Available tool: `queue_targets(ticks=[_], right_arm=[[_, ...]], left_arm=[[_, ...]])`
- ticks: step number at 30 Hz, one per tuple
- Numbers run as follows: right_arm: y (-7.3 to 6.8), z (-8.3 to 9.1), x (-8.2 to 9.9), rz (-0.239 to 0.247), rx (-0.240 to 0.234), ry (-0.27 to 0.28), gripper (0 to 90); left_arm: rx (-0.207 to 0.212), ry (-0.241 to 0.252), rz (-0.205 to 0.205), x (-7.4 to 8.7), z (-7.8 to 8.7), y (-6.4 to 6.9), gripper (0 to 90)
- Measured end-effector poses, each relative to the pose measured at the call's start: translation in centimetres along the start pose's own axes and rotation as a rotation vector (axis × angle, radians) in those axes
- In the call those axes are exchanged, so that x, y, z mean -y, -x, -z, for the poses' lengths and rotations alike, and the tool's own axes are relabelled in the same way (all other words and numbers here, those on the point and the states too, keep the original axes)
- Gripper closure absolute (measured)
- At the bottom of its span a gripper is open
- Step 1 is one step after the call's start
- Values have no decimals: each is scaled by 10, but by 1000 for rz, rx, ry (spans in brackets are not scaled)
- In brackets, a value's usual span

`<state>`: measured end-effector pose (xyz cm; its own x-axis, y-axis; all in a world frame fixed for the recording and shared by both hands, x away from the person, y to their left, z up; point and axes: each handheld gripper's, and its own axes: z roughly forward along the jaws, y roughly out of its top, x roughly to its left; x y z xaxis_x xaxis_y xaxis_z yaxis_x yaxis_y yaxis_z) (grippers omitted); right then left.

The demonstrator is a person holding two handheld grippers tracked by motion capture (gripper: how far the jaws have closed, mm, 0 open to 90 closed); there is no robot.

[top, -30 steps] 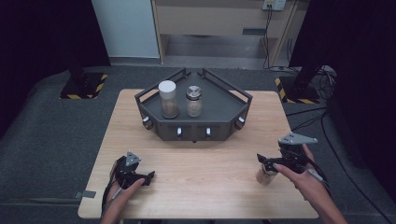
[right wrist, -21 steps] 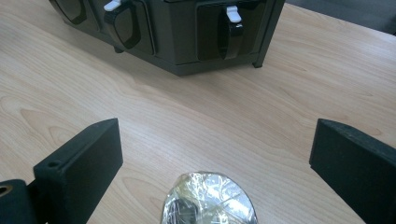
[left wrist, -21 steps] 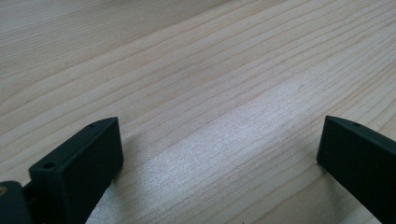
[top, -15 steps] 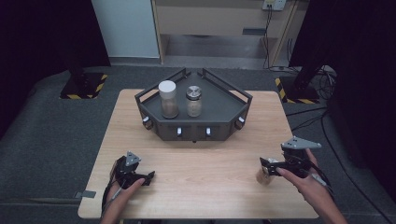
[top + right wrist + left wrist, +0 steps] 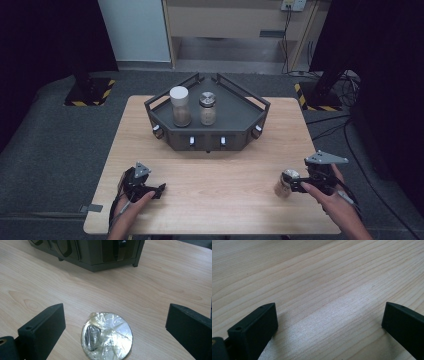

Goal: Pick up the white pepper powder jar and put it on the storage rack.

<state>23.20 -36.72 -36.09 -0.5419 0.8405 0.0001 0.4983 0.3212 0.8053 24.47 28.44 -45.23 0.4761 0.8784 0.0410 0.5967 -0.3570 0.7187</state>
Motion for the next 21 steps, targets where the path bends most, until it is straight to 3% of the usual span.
queue_targets(ticks=[21], right_arm=[[-1, 5, 17, -12, 7, -11, 27]], left_arm=[[-2, 0, 3, 0, 0, 1, 0]])
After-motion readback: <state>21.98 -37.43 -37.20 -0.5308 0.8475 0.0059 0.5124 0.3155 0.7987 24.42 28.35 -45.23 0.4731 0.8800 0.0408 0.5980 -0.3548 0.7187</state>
